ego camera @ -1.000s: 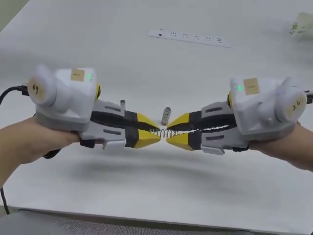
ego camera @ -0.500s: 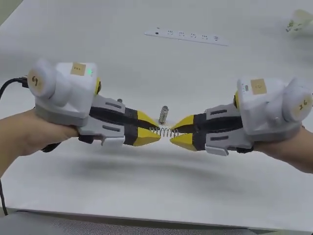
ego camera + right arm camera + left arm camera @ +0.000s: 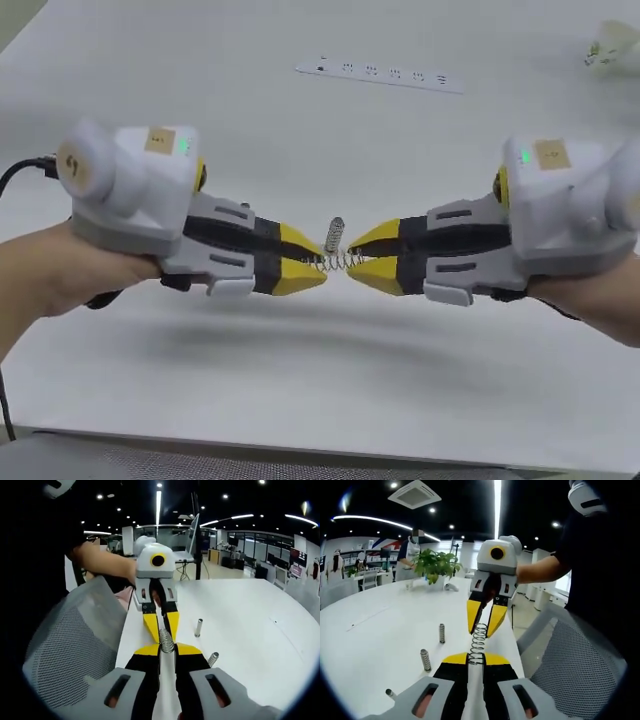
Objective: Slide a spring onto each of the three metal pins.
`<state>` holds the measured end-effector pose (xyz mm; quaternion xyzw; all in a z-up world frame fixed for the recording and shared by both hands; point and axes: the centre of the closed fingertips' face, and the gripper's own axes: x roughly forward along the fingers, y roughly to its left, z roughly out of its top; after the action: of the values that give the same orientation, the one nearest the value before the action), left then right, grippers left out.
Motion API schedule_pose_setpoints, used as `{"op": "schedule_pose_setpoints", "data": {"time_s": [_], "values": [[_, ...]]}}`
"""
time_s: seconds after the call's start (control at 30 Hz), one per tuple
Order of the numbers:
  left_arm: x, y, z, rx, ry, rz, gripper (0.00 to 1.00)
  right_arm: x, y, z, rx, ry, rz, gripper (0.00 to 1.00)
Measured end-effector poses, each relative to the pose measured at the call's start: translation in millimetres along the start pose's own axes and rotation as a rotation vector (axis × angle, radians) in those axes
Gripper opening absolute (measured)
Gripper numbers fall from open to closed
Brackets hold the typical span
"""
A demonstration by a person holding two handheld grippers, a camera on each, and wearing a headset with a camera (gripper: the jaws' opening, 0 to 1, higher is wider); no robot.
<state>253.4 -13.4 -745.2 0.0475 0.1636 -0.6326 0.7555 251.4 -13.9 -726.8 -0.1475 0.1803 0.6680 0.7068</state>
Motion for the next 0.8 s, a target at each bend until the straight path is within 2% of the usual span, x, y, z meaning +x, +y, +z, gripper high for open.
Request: {"op": "schedule_pose_setpoints", "data": {"time_s": [0.17,0.4,0.8], "values": [[3.9,-2.0,-3.1,0.016,0.017,0.003,0.02,4.0,3.4,8.3,-0.014,-0.018,0.008,0.08],[8.0,-5.0,-2.1,0.020,0.015,-0.003,0.02,11.1,9.1,22.3,-0.039,-0.051,0.015,0.08],[8.9,-6.5,-0.3,0.014,0.006,-0.003,0.02,19.2,11.4,29.3,-0.052,-0.083,0.012,0.08]]}}
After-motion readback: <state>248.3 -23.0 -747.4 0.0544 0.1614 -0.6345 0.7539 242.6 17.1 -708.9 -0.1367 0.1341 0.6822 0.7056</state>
